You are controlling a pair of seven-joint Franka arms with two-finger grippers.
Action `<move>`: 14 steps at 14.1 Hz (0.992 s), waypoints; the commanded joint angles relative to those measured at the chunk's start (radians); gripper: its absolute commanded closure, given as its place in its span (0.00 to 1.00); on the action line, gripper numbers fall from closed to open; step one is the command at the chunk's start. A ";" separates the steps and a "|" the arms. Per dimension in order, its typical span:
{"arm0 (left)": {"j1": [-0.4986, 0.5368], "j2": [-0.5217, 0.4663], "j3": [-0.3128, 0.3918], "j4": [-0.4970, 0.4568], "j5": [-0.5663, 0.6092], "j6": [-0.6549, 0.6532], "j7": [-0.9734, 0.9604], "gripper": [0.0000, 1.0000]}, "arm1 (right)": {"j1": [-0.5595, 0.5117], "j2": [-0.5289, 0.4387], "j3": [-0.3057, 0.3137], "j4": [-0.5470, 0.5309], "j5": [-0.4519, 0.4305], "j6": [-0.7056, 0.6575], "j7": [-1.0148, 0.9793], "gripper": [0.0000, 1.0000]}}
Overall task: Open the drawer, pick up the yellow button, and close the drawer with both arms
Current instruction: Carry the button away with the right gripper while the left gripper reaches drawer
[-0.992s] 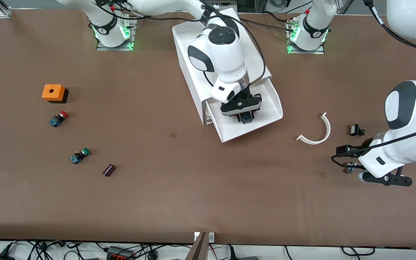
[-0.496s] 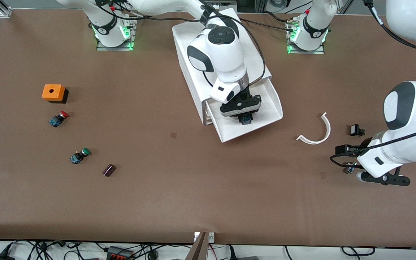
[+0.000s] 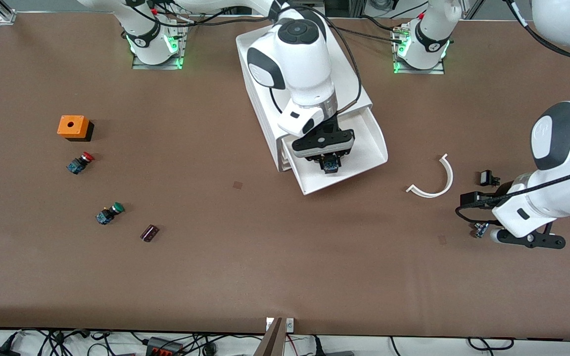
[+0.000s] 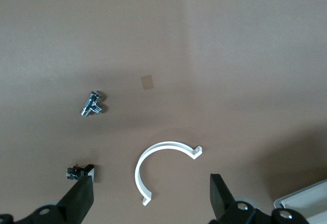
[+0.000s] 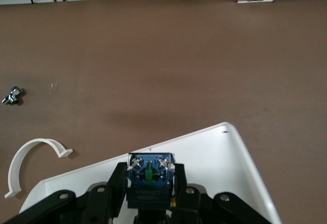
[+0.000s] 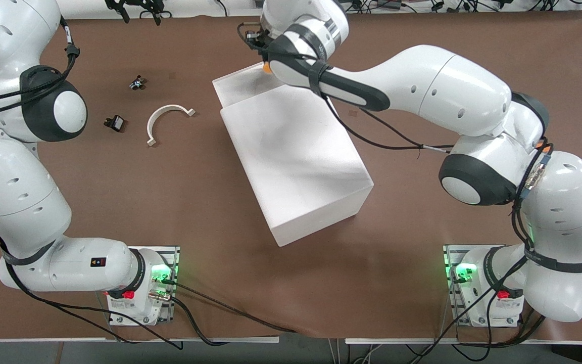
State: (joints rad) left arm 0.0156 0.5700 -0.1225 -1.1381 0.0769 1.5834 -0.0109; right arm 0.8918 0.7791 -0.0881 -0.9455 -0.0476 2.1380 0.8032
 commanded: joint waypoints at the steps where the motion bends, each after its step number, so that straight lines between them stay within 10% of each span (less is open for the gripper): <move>1: -0.002 -0.038 -0.008 -0.015 -0.046 -0.029 -0.012 0.00 | -0.062 -0.046 0.005 0.016 -0.011 -0.107 0.001 1.00; 8: -0.107 0.005 -0.006 -0.045 -0.132 0.022 -0.355 0.00 | -0.281 -0.099 0.016 -0.033 0.029 -0.338 -0.208 1.00; 14: -0.224 0.013 -0.006 -0.193 -0.129 0.250 -0.605 0.00 | -0.463 -0.188 0.016 -0.341 0.089 -0.325 -0.473 1.00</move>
State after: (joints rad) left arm -0.1683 0.6039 -0.1351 -1.2818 -0.0458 1.7824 -0.5490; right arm 0.4888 0.6729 -0.0923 -1.1152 0.0127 1.7737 0.4122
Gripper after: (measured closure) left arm 0.000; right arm 0.586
